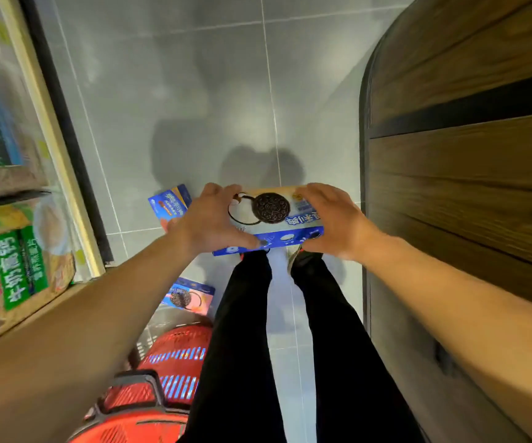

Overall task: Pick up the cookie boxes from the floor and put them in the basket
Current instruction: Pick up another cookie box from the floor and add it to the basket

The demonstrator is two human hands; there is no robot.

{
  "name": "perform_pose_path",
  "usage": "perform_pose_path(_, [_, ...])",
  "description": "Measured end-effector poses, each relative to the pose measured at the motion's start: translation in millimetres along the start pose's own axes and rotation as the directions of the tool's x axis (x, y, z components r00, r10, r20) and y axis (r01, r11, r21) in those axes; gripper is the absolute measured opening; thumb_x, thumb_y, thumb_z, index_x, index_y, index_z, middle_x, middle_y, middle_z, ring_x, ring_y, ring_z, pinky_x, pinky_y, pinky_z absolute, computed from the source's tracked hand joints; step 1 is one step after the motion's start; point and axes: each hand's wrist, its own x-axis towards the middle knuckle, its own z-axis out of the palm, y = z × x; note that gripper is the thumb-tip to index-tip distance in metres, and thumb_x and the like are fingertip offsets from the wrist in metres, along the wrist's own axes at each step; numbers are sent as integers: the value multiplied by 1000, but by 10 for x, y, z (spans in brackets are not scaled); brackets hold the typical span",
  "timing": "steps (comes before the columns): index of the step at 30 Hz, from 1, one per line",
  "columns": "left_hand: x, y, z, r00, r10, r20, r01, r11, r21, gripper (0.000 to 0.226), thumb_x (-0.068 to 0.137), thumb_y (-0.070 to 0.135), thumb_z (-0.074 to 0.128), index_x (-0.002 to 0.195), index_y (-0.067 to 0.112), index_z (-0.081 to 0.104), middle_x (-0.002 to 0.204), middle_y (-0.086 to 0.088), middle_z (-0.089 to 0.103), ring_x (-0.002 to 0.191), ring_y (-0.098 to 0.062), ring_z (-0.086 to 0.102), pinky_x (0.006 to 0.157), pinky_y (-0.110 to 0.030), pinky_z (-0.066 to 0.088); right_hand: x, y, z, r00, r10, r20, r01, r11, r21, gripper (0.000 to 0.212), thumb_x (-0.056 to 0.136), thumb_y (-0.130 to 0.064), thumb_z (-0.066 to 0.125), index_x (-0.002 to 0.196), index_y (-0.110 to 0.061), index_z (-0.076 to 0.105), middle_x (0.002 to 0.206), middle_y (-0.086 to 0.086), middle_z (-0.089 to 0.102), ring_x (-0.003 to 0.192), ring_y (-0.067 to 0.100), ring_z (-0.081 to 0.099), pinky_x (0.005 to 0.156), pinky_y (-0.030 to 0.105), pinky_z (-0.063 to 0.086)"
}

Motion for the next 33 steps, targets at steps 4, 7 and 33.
perform_pose_path(4, [-856, 194, -581, 997, -82, -3, 80, 979, -188, 102, 25, 80, 76, 114, 34, 55, 107, 1, 63, 97, -18, 63, 88, -38, 54, -774, -665, -545, 986, -40, -163, 49, 997, 55, 86, 71, -26, 80, 146, -16, 38, 150, 5, 36, 134, 23, 34, 108, 25, 30])
perform_pose_path(7, [-1611, 473, -1078, 999, -27, 19, 32, 941, -337, 81, 38, 60, 84, 110, 30, 61, 103, 4, 71, 91, -17, 69, 87, -42, 55, -1186, -1217, -989, 955, -132, -267, 145, 989, 31, 86, 70, -25, 83, 143, -14, 40, 146, 5, 41, 132, 24, 40, 112, 35, 35])
perform_pose_path(33, [-4802, 1184, 515, 357, -713, -603, -560, 354, -749, 47, 77, 58, 63, 122, 49, 53, 110, 5, 68, 98, -14, 66, 93, -38, 50, -3054, -2484, -1233, 812, -492, -315, 584, 691, 425, 58, 71, -22, 83, 121, -25, 55, 108, 1, 62, 77, -8, 58, 73, 7, 44])
